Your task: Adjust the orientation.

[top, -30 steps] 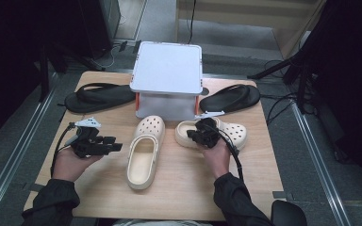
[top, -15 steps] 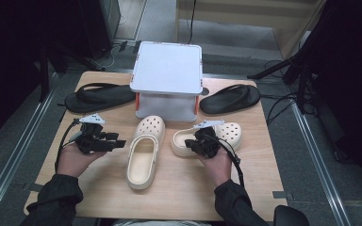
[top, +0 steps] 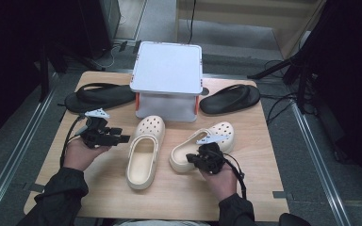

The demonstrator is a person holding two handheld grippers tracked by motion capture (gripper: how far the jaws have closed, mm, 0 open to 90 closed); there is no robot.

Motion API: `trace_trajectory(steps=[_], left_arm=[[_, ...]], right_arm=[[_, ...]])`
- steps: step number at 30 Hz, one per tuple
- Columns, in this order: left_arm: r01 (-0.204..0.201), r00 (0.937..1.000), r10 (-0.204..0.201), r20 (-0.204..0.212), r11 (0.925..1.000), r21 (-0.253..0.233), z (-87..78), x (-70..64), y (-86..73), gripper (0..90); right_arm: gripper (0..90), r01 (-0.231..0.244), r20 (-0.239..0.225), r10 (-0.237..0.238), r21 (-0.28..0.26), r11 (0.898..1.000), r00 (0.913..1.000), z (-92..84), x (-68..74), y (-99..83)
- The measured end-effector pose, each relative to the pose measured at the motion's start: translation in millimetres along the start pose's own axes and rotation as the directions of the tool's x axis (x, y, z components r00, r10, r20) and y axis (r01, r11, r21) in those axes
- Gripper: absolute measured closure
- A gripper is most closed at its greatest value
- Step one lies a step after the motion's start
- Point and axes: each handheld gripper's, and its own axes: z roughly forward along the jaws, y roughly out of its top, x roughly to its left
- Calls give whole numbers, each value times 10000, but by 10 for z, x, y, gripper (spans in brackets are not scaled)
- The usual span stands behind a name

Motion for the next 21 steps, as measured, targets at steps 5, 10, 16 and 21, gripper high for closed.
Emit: trace_trajectory(steps=[5, 10, 16, 21], left_arm=[[-165, 9999, 166, -45, 9997, 155, 47, -3, 53, 444], [-168, 9998, 168, 51, 9997, 157, 75, 10, 88, 442], [-163, 9998, 161, 124, 9997, 178, 90, 18, 106, 441], [-221, 9997, 218, 104, 9995, 232, 86, 15, 104, 441]], right_arm=[[900, 38, 33, -38, 162, 9999, 10000, -125, 28, -138], [900, -123, -4, 123, 158, 9998, 9999, -246, 7, -276], [900, -315, 26, 315, 183, 9993, 9995, -333, -50, -347], [900, -355, 270, 348, 252, 9991, 9990, -377, -101, -367]])
